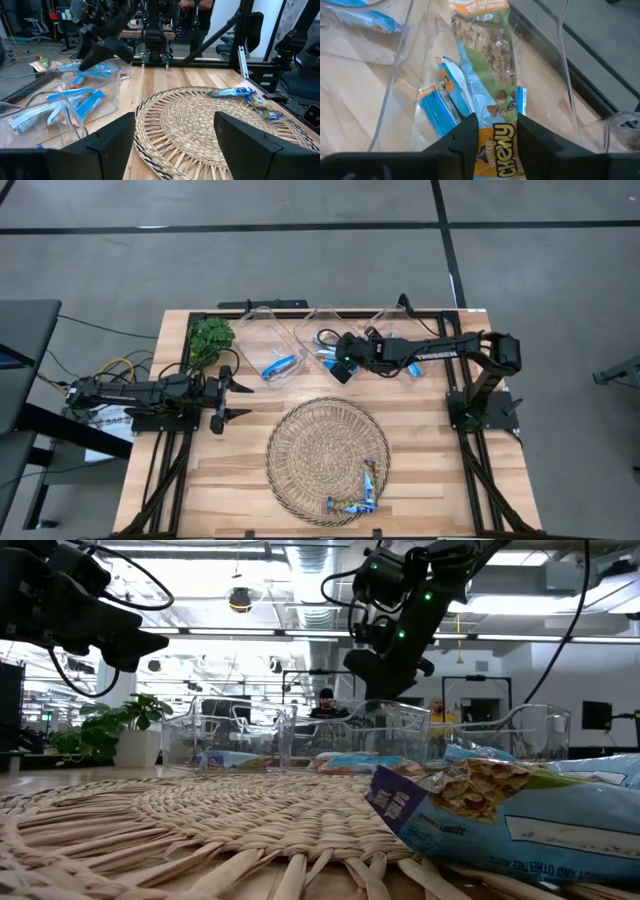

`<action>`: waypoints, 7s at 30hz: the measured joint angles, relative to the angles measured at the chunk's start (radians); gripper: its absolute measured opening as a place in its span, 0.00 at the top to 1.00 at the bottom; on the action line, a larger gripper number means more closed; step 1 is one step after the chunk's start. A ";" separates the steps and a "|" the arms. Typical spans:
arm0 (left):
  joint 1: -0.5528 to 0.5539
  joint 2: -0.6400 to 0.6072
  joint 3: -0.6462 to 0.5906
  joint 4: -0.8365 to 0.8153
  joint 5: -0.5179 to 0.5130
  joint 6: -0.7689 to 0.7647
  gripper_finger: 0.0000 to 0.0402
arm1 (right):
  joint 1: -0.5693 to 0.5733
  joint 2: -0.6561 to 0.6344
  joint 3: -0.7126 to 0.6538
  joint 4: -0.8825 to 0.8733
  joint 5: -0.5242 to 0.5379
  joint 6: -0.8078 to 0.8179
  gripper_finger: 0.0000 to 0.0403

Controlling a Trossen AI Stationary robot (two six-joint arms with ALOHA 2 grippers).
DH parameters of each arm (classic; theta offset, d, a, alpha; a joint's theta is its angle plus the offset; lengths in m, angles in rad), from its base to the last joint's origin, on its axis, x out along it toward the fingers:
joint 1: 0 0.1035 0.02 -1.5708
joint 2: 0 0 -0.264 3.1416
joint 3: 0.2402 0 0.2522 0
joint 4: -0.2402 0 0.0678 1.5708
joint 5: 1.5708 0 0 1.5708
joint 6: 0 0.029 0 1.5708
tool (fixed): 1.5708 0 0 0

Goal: Pick and place Granola Bars by type
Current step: Put the yellow granola bar into the middle transparent bin, then put the blue granola bar into the left transparent bin

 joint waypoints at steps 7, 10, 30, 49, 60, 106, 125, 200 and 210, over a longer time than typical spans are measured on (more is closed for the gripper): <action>0.000 0.000 0.000 0.000 0.000 0.000 0.34 | 0.000 0.000 0.000 0.000 0.000 -0.004 0.51; 0.000 0.000 0.000 0.000 0.000 0.000 0.34 | 0.002 0.000 0.000 0.001 0.001 -0.005 0.43; 0.000 0.000 0.000 0.000 0.000 0.000 0.34 | 0.257 -0.039 -0.002 0.293 -0.508 -0.215 0.39; 0.000 0.000 0.000 0.000 0.000 0.000 0.34 | 0.647 -0.043 0.000 0.017 -0.652 -0.001 0.39; 0.000 0.000 0.000 0.000 0.000 0.000 0.34 | 0.710 -0.042 0.000 -0.129 -0.592 0.539 0.39; 0.000 0.004 0.000 0.000 0.000 0.000 0.34 | 0.669 0.201 0.000 -0.078 -0.788 1.299 0.69; 0.000 0.006 0.000 0.000 0.000 0.000 0.34 | 0.643 0.056 0.000 0.068 -0.424 0.883 0.85; 0.001 0.815 0.452 0.391 -0.126 -0.141 0.34 | 0.245 0.003 0.038 0.711 -0.518 -0.355 0.85; 0.001 0.848 0.488 0.424 -0.048 -0.154 0.34 | 0.243 0.003 0.040 0.728 -0.519 -0.424 0.85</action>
